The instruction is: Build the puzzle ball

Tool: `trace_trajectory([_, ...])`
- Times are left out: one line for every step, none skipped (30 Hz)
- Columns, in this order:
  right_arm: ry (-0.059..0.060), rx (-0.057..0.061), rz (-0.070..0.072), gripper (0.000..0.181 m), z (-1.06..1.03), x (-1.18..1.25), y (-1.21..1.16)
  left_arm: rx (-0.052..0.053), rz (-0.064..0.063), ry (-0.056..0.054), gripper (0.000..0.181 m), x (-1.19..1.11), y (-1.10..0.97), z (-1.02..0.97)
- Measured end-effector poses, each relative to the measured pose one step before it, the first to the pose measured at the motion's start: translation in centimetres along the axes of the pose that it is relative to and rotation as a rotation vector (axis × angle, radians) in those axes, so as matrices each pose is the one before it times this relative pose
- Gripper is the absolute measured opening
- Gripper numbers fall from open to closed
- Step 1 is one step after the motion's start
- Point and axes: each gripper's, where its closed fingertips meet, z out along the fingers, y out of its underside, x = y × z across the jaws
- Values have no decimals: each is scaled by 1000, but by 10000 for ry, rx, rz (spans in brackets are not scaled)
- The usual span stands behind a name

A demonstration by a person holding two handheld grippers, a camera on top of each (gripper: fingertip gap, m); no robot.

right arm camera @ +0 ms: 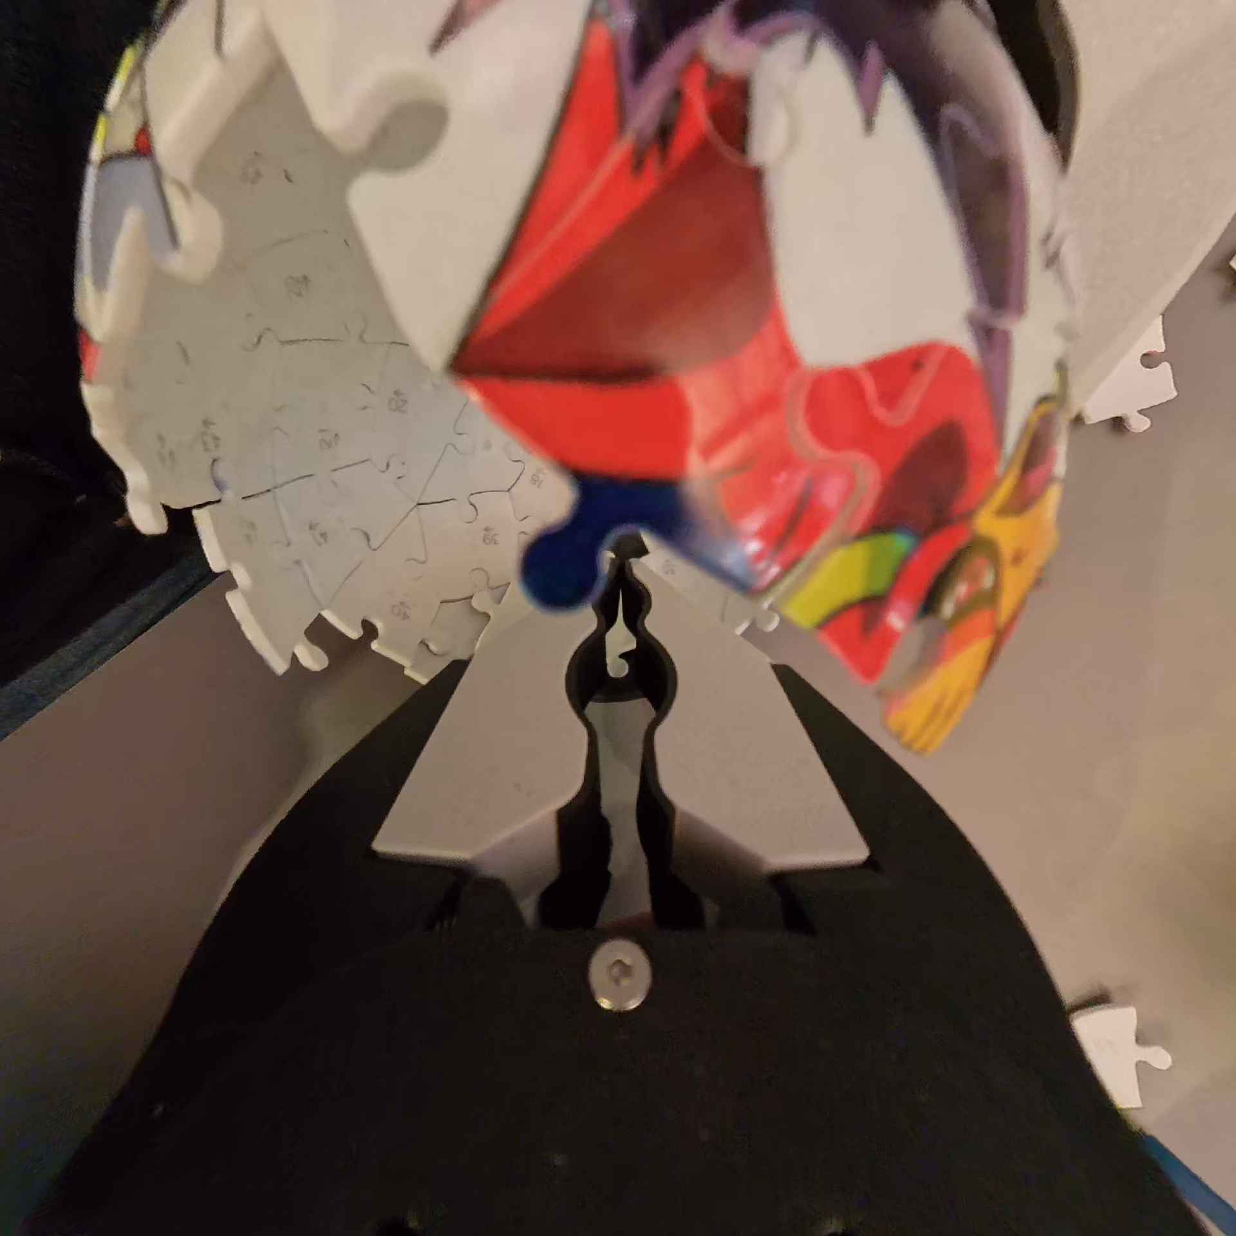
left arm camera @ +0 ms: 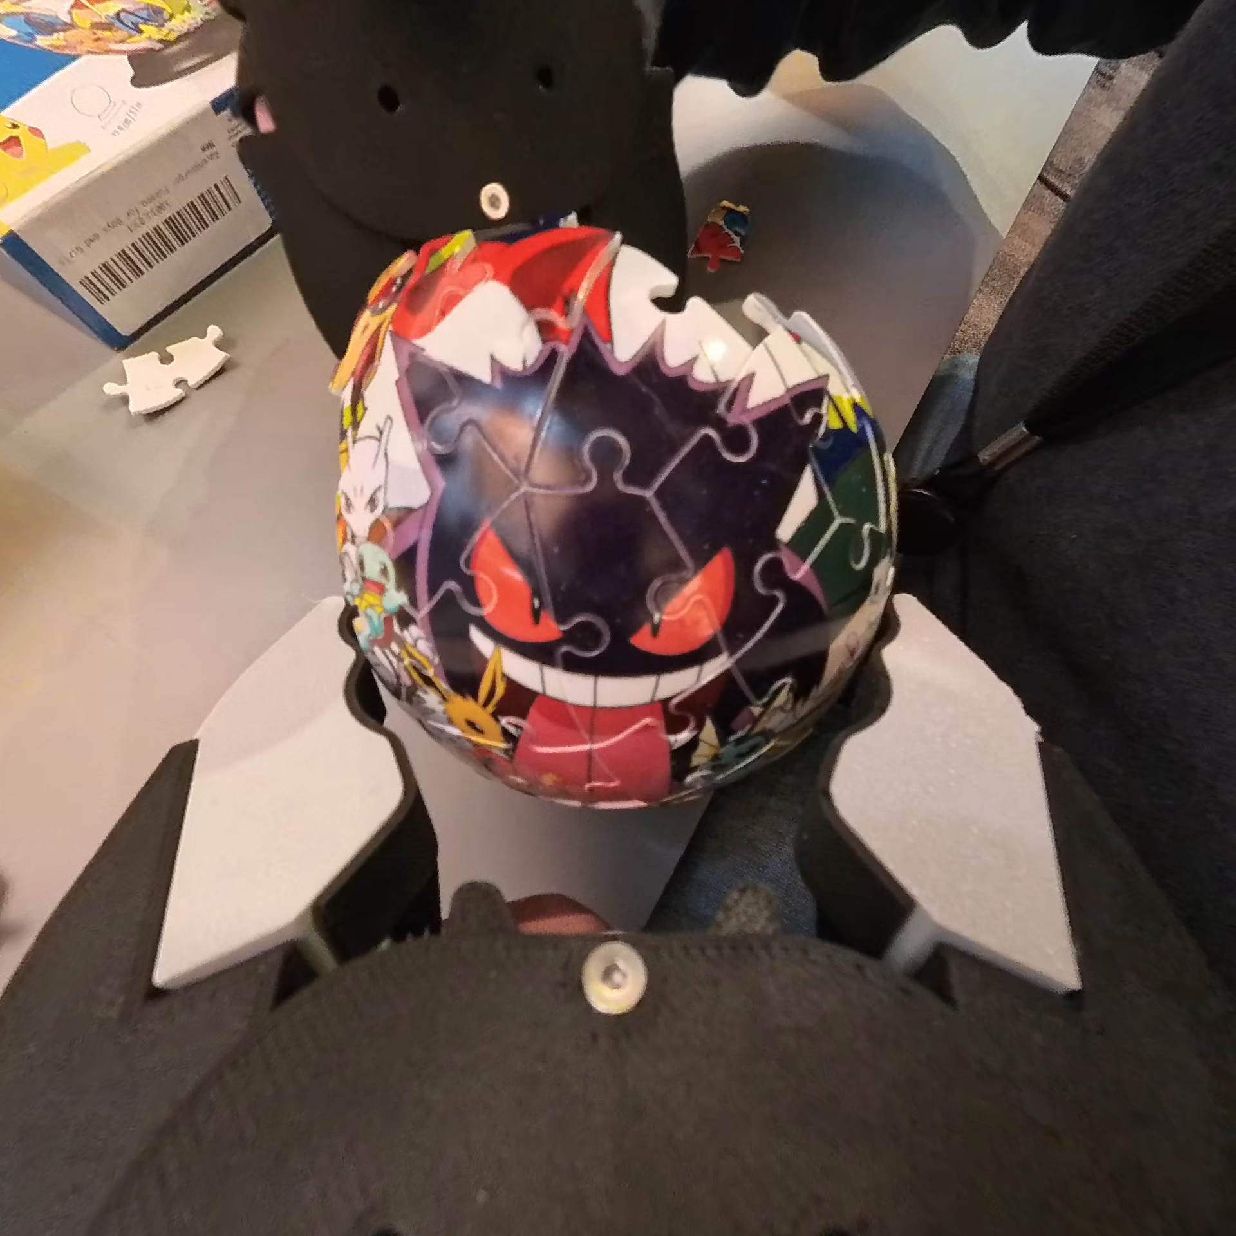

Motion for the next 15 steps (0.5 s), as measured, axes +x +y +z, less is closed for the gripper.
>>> trace_trajectory([-90, -24, 21, 0, -5, -2, 22, -33, 25, 29, 136, -18, 12, 4])
trace_trajectory([-125, -7, 39, 0, -8, -21, 24, -29, 7, 45, 136, -23, 0, -9])
trace_trajectory([-131, 10, 33, 0, -31, 8, 35, -13, 1, 41, 136, -36, -8, 15])
trace_trajectory([-125, 21, 46, 0, -26, 7, 19, -31, 28, 43, 136, -31, -3, -3])
trace_trajectory([-96, -7, 20, 0, -13, 10, 25, -60, 36, 47, 136, -21, 17, -2])
trace_trajectory([-74, -41, -18, 0, -1, 1, 8, -49, 25, 64, 136, -30, 4, -19])
trace_trajectory([-79, -43, -9, 0, 11, -13, -7, -30, 15, 78, 136, -27, -2, -1])
trace_trajectory([-75, -28, -11, 0, 15, -20, 13, -37, 0, 83, 136, -28, -3, -16])
trace_trajectory([-65, -9, -18, 0, 15, -23, 7, -43, 19, 85, 136, -12, 2, 3])
trace_trajectory([-43, 6, 24, 0, -6, 18, 1, -40, 28, 61, 136, -37, -7, -2])
trace_trajectory([-1, -1, 18, 0, -4, 14, 15, -35, 28, 66, 136, -53, 5, -9])
trace_trajectory([5, 4, 18, 0, 5, -8, 8, -9, -19, 88, 136, -39, -21, -12])
trace_trajectory([4, 34, 21, 0, 6, -11, 6, -22, 6, 75, 136, -45, -7, -12])
trace_trajectory([-68, 35, 22, 0, 27, -121, 29, -45, 29, 67, 136, -24, 0, 7])
trace_trajectory([-91, 29, 18, 0, 88, -176, 28, -34, 32, 64, 136, -28, -22, 7])
